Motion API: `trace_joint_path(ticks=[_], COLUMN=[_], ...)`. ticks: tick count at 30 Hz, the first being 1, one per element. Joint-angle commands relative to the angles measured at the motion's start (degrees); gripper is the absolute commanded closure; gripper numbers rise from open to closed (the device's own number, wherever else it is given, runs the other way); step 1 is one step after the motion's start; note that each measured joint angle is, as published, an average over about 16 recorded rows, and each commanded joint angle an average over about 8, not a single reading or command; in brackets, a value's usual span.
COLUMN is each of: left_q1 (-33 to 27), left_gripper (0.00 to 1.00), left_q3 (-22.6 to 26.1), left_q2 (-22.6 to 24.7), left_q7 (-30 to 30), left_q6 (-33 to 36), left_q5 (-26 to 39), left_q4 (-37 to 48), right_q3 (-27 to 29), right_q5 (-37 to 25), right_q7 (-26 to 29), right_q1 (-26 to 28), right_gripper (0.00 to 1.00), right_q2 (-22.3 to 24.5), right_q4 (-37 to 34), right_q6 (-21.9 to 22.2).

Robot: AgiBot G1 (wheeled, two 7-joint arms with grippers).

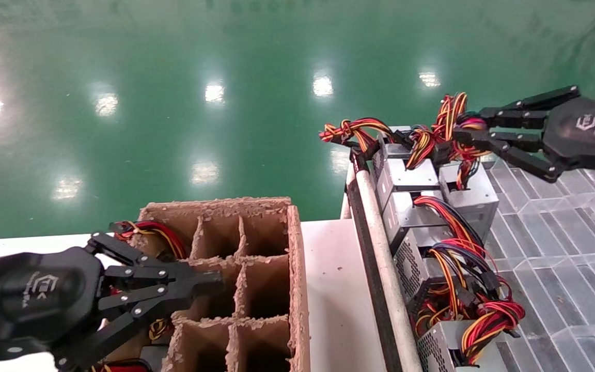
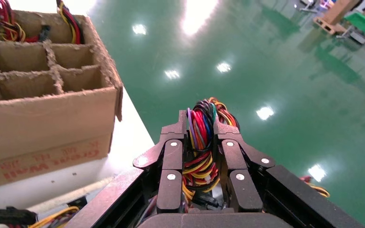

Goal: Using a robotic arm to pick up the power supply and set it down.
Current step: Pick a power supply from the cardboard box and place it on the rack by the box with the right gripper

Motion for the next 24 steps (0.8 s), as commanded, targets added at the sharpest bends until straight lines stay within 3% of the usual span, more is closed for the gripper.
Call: trace_joint_path(ticks=[1, 11, 24], left_q1=[0.0, 0.0, 0.0], left_gripper=[1.00, 1.00, 1.00], left_q3=[0.0, 0.0, 0.0], left_q2=[0.0, 0.0, 0.0], left_q7=[0.0, 0.0, 0.0], left_q6=[0.0, 0.0, 0.0], left_q5=[0.0, 0.0, 0.0], left_q4=[0.0, 0.0, 0.0], right_q3=[0.2, 1.0, 3.5], right_q5=[0.6, 1.7, 6.9], right_q7=[-0.6, -4.6, -11.5], right_q1=[-0.4, -0.3, -3.9], right_gripper=[1.00, 1.00, 1.00], right_q2=[0.0, -2.9, -6.4], right_q4=[-0.8, -5.7, -17.3], right_q6=[-0.4, -1.5, -5.4])
